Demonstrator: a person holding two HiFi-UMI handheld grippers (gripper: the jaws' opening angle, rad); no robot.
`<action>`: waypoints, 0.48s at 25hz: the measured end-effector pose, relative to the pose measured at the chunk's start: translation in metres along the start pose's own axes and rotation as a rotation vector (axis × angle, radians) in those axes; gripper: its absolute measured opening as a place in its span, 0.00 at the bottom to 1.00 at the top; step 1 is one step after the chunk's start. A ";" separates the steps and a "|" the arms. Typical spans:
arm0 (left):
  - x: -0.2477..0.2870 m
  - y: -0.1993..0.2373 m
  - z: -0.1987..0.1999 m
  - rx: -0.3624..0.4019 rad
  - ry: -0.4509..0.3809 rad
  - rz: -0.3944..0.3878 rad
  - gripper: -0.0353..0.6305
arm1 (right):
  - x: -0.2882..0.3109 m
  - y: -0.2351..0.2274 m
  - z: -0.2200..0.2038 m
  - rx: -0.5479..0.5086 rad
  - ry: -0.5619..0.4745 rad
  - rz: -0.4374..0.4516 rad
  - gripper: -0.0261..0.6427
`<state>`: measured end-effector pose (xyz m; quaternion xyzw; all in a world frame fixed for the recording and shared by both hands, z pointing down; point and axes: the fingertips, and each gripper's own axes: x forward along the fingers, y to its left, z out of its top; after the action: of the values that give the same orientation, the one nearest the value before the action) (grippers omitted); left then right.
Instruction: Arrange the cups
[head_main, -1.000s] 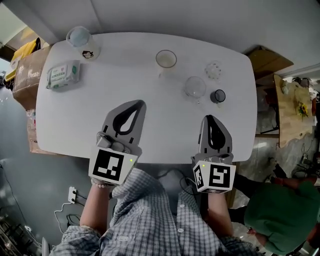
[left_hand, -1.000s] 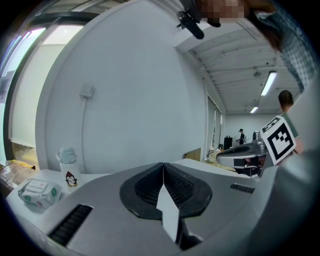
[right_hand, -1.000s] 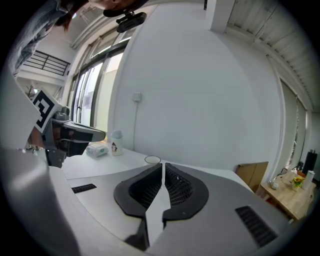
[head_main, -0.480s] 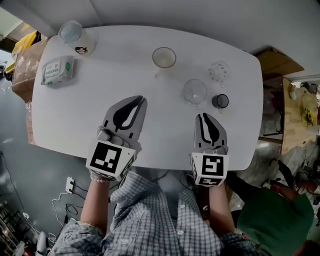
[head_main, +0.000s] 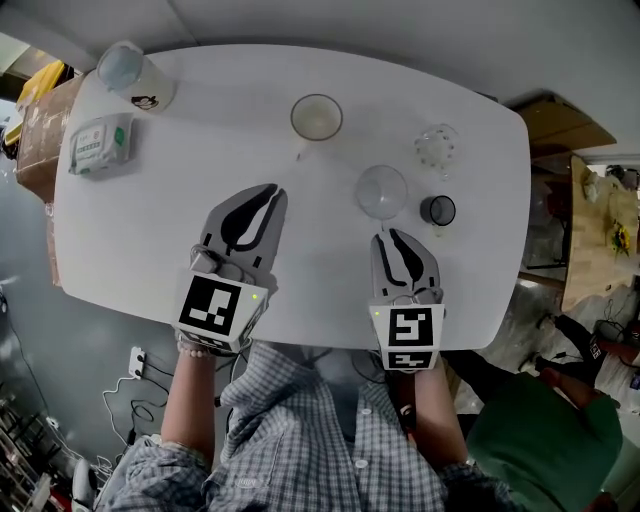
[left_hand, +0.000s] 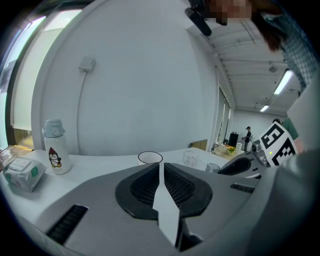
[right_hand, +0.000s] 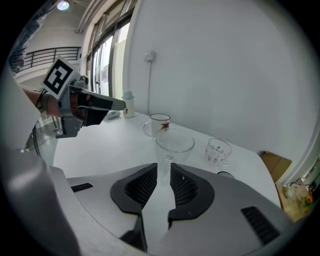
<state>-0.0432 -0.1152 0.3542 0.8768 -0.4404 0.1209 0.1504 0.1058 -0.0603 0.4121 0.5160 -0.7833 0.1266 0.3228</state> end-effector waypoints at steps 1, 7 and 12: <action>0.004 0.002 -0.002 -0.001 0.006 0.001 0.07 | 0.000 0.000 0.000 -0.011 0.005 0.005 0.17; 0.035 0.011 -0.019 0.010 0.059 -0.011 0.12 | 0.001 0.008 0.001 -0.022 0.003 0.048 0.13; 0.057 0.015 -0.032 0.009 0.099 -0.007 0.18 | 0.008 0.011 0.007 -0.019 -0.015 0.062 0.13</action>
<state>-0.0247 -0.1534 0.4055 0.8720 -0.4289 0.1655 0.1682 0.0914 -0.0649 0.4134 0.4891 -0.8025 0.1253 0.3178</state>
